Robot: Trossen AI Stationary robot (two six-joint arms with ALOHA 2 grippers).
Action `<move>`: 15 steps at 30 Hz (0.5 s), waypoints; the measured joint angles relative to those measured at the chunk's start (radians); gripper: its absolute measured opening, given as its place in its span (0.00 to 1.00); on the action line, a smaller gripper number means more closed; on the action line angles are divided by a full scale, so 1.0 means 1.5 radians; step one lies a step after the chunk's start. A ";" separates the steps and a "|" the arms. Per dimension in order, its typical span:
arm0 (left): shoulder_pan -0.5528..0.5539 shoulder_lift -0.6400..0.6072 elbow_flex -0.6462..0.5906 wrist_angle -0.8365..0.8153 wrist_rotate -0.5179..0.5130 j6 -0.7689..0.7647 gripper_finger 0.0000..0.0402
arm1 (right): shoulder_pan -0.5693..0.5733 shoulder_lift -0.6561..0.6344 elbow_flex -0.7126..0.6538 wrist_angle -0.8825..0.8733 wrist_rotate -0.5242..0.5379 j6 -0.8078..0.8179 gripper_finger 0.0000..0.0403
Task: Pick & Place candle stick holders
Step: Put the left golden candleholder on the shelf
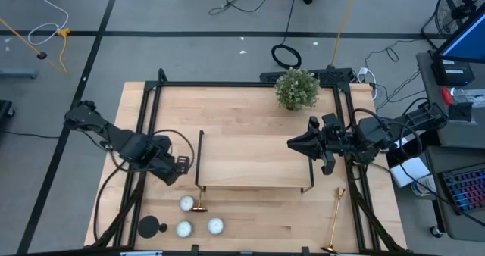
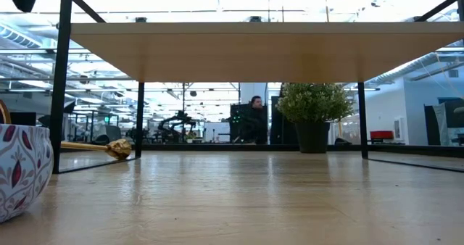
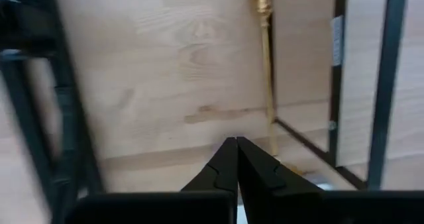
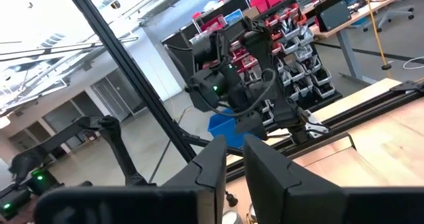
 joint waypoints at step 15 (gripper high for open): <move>-0.072 -0.182 -0.344 0.335 -0.089 -0.106 0.06 | 0.000 0.000 0.000 0.000 -0.001 0.000 0.15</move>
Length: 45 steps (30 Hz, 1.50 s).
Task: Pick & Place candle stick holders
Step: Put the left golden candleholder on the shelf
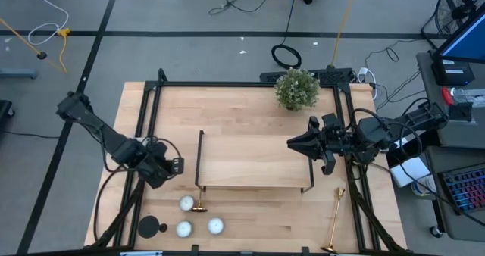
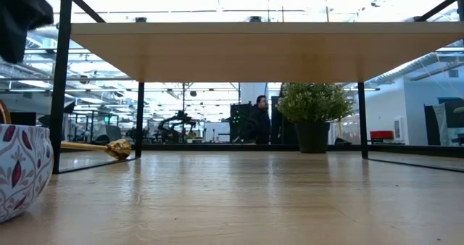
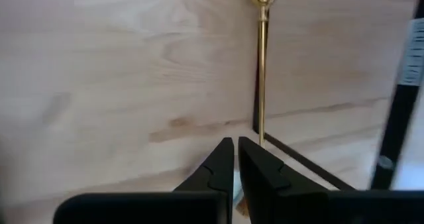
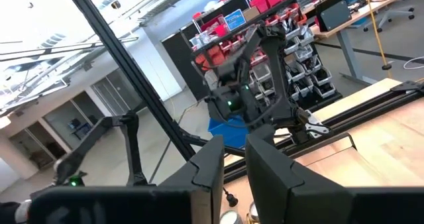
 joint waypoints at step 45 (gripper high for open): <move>0.183 0.126 -0.205 0.480 0.082 0.180 0.40 | -0.006 0.000 0.000 -0.006 0.003 0.000 0.15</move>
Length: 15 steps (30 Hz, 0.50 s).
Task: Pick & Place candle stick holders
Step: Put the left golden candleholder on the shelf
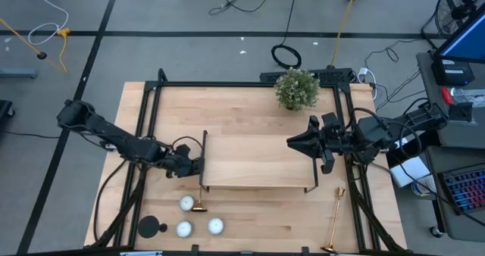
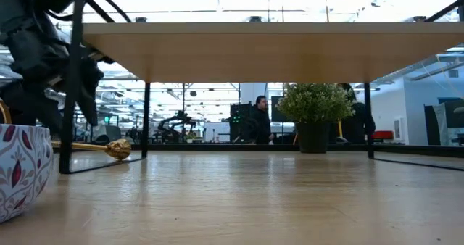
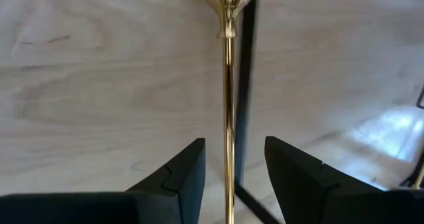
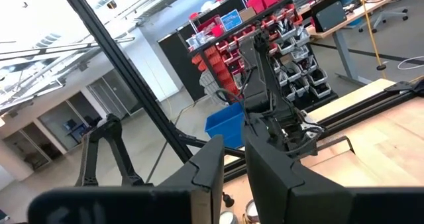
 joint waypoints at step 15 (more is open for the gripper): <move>0.003 0.067 -0.001 0.052 0.025 -0.005 0.40 | 0.000 0.000 0.000 -0.004 0.000 0.012 0.15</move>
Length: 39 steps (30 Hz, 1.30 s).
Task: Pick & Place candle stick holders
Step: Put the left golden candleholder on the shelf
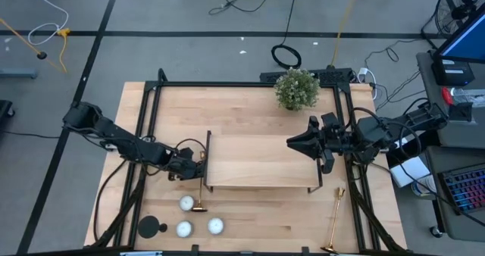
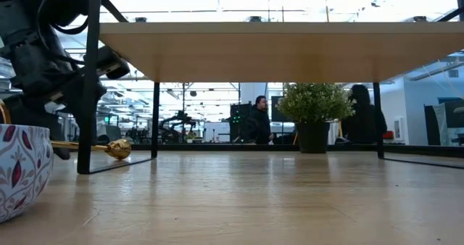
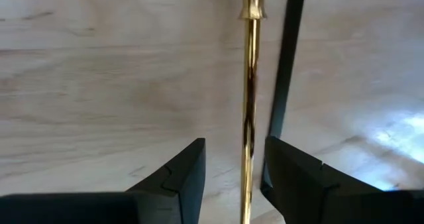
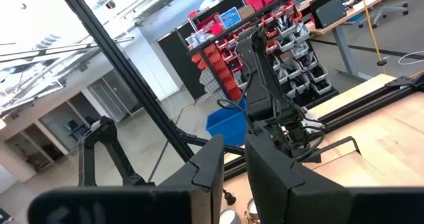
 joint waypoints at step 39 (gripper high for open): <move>-0.005 -0.016 0.001 -0.011 0.040 -0.018 0.03 | 0.001 0.000 0.000 -0.002 -0.001 0.005 0.15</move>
